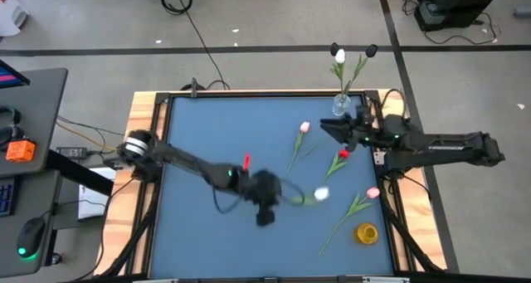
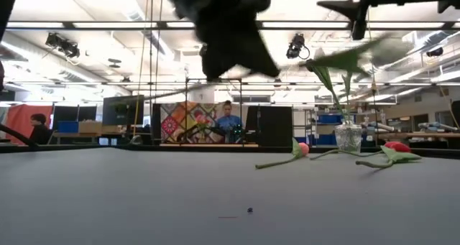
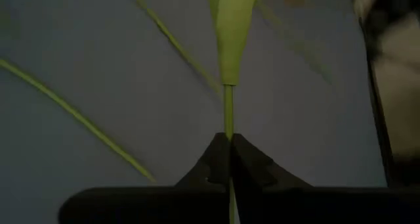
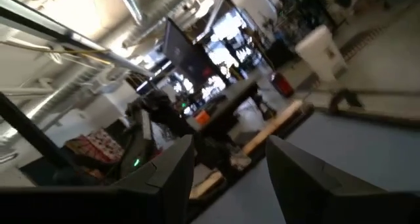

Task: Sort flowers into vase by color
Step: Put the white flower into the transparent vase

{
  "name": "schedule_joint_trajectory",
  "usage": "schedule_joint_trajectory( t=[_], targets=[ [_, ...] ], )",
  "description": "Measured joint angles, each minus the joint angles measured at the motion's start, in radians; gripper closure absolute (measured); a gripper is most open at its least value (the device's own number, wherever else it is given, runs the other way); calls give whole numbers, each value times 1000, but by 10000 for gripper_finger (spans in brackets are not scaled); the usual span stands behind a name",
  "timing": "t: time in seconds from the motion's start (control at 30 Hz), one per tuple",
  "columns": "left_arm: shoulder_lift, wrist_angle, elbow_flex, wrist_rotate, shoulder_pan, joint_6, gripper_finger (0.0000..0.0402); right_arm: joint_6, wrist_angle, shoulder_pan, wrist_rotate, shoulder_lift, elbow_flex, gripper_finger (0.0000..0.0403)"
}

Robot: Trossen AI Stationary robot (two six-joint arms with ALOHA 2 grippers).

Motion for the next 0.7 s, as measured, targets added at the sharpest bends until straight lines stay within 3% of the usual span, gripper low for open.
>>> schedule_joint_trajectory(
  t=[0.3,0.43,0.7],
  targets=[
    [-145,219,0,19,271,42,398,-73,-80,11,59,-97,-1,206],
    [-150,361,0,69,355,8,398,-131,-37,29,153,-115,-1,206],
    [-150,496,0,141,468,-47,399,-340,101,44,349,-143,-1,206]
  ],
)
